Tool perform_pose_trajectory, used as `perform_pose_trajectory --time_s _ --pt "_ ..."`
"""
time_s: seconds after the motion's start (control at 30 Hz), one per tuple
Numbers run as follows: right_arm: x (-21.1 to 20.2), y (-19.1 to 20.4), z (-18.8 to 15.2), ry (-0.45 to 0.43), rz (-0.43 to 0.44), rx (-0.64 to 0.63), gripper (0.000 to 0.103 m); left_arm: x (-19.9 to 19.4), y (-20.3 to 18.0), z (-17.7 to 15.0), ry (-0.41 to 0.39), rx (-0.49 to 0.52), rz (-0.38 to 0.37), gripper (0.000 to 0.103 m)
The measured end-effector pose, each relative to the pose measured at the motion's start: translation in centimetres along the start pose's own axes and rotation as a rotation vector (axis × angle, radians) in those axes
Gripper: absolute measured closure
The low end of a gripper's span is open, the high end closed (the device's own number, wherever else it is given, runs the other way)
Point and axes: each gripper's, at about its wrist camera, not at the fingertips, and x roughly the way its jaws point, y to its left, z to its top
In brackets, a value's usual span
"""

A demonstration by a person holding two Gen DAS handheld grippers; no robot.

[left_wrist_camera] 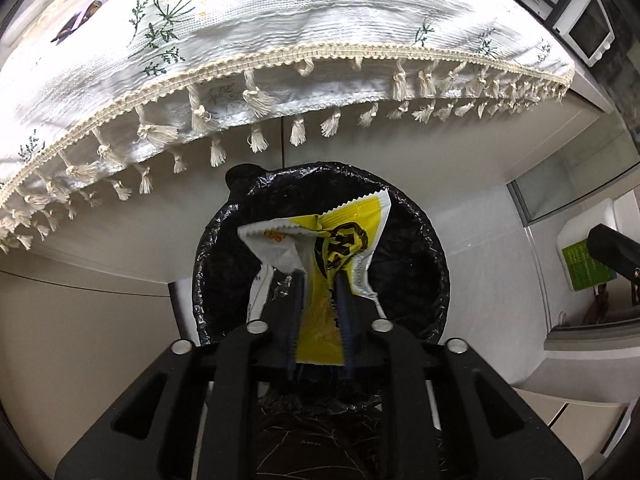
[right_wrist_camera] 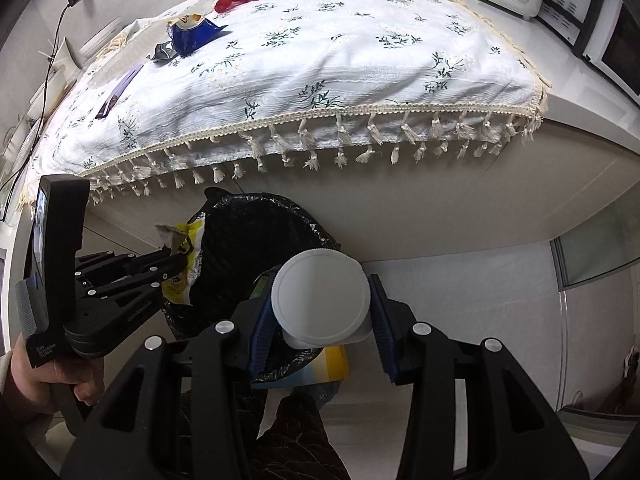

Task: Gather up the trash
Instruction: 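Open the left tool to drop the snack bag while the right tool drops the pill bottle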

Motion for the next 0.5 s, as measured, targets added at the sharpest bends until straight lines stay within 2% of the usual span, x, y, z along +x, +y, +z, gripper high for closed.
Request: perform_pose_trajectory --time_s 0.07,0.17,0.23,0.3,0.33,0.4,0.47,0.5 --pt "0.1 0.1 0.2 -0.002 0.005 -0.002 0.062 -0.3 0.1 0.2 -0.009 -0.005 -0.003 0.079" --pt "0.1 0.4 0.5 -0.004 0.011 -0.008 0.062 -1.0 0.4 0.5 -0.03 -0.015 -0.011 0.064" --pt "0.2 0.7 0.8 -0.004 0.015 -0.013 0.062 -1.8 0.5 0.7 -0.05 -0.017 -0.017 0.059" --pt "0.3 1.0 1.1 -0.004 0.02 -0.018 0.062 -2.4 0.7 0.8 -0.064 -0.023 -0.019 0.046" --pt "0.4 1.2 1.2 -0.004 0.023 -0.022 0.062 -2.8 1.0 0.8 -0.069 -0.029 -0.022 0.044" --pt "0.6 1.5 1.6 -0.006 0.032 -0.032 0.062 -3.4 1.5 1.0 -0.079 -0.046 -0.02 0.03" --pt "0.7 2.0 1.9 -0.007 0.039 -0.043 0.062 -4.1 1.8 1.1 -0.096 -0.056 -0.025 0.027" --pt "0.8 2.3 2.1 -0.007 0.042 -0.049 0.062 -4.3 2.1 1.1 -0.101 -0.058 -0.024 0.022"
